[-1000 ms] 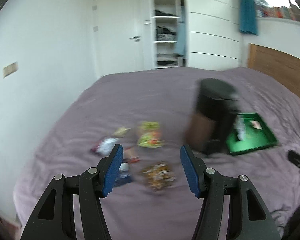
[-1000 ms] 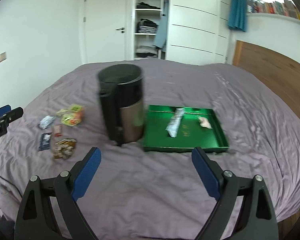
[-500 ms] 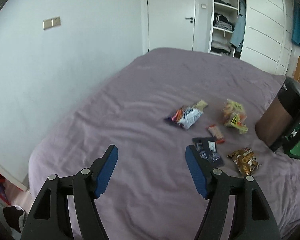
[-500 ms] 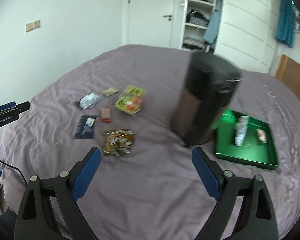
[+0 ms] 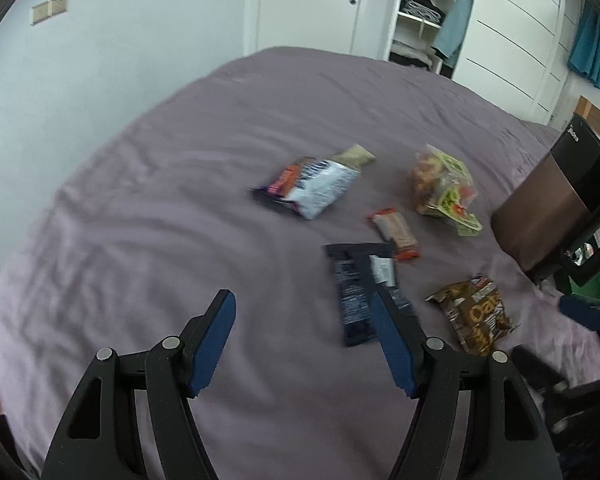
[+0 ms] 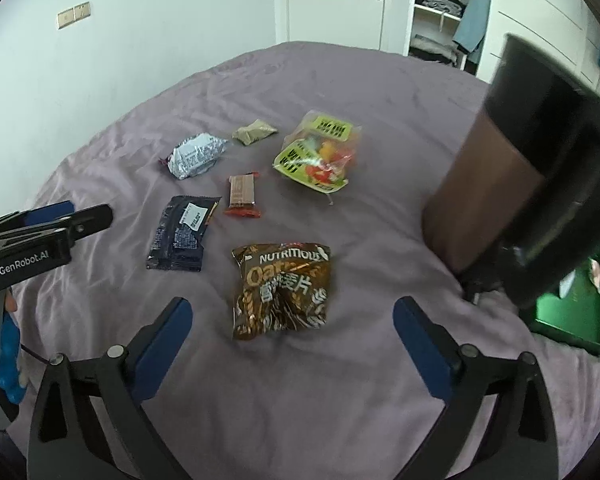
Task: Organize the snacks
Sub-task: 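Grasp the dark navy packet with the left tool while the right grasps the brown oat bag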
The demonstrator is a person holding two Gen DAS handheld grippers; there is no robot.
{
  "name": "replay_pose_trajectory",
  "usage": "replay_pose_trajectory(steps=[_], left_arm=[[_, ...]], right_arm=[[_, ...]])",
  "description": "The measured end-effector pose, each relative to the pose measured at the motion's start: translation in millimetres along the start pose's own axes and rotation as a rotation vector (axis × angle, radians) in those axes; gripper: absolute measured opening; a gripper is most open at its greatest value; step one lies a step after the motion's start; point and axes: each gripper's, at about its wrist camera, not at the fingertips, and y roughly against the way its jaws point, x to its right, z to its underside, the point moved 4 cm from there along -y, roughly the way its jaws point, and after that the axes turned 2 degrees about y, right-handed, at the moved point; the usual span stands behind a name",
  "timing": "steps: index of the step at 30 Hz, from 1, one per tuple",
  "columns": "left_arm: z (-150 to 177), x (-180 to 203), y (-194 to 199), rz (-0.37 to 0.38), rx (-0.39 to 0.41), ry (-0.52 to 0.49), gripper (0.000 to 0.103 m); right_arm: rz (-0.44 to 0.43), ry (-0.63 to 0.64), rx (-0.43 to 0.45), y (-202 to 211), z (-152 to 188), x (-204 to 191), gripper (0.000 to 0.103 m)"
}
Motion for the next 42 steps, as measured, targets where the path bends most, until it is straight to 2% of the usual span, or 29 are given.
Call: replay_pose_trajectory(steps=[8,18,31,42], left_arm=[[-8,32,-41,0.054,-0.072,-0.036,0.064],[-9,33,-77,0.053,-0.153,-0.027,0.064],[-7,38,-88,0.045,-0.156,-0.061,0.064],[-10,40,-95,0.048,-0.191,-0.058,0.065]], right_arm=[[-0.017,0.018,-0.041,-34,-1,4,0.103],[-0.034,0.047,-0.092,-65,-7,-2,0.103],[-0.052,-0.022,-0.162,-94,-7,9,0.103],[-0.125,-0.103,-0.237,-112,-3,18,0.103]])
